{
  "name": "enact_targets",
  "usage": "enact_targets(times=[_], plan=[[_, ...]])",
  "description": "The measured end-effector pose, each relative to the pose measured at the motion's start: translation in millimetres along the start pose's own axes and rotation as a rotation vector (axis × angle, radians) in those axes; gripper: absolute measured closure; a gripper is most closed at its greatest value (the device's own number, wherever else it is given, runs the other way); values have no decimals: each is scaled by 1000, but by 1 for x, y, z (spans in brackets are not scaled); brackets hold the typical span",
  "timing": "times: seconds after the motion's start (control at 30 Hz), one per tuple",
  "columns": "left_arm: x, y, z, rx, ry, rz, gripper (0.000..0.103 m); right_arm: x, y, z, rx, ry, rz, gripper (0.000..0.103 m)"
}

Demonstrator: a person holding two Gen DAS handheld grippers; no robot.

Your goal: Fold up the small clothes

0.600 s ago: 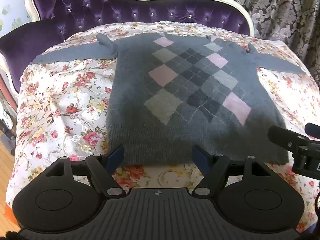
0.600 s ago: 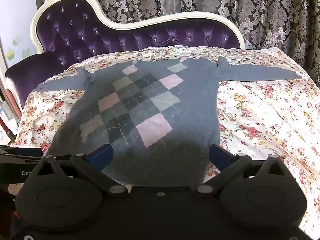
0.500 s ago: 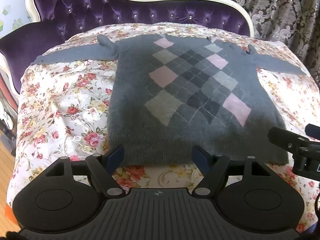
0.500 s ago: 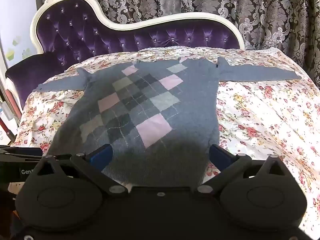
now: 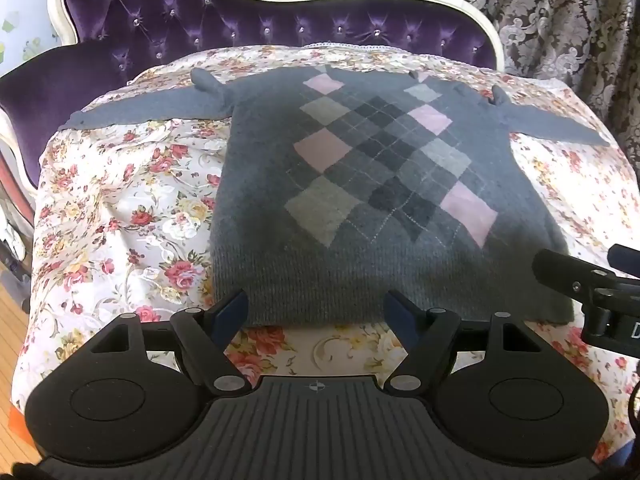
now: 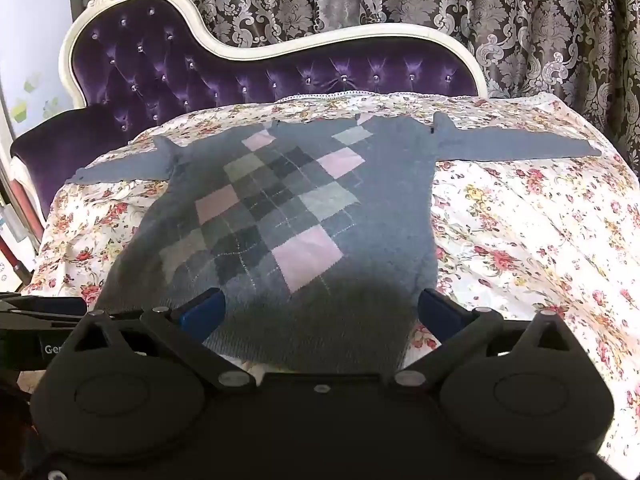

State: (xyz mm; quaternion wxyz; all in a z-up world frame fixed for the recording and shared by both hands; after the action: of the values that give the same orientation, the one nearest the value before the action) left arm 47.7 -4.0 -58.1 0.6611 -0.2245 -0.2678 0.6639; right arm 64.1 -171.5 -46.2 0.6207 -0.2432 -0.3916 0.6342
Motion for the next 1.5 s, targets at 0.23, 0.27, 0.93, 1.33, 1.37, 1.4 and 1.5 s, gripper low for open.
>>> enact_targets(times=[0.23,0.27,0.93,1.33,1.37,1.4,1.5], plan=[[-1,1,-2,4,-1,-2,29,-2,-1,2,4,0,-7,1],[-1,1,-3,6,-1,-2,29,-2,-1,3,6,0,-8,1],[1,3,-8,17,0,7,30,-2,4,-6,29,-9,-31,1],[4,3,-11,23,3,14,29,-2,6,-9,39,-13,-35,1],[5,3,-11,24,3,14,29,-2,7,-9,39,-14,-36,1],[4,3,-10,23,2,13,30,-2,7,-9,39,-14,-36,1],[4,3,-9,21,2,14,30,-2,7,-9,41,-15,-38,1]])
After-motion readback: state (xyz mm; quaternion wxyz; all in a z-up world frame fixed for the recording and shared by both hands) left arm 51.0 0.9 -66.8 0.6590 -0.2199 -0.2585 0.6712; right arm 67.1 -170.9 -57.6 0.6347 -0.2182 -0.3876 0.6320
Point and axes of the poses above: each gripper's, at about its wrist camera, not at the fingertips, and z roughly against the way its jaws point, x to its left, y to its underside, the point moved 8 cm from there along -z, roughly the way its jaws point, and after that the axes turned 4 degrees about -y, right-handed, at the moved point
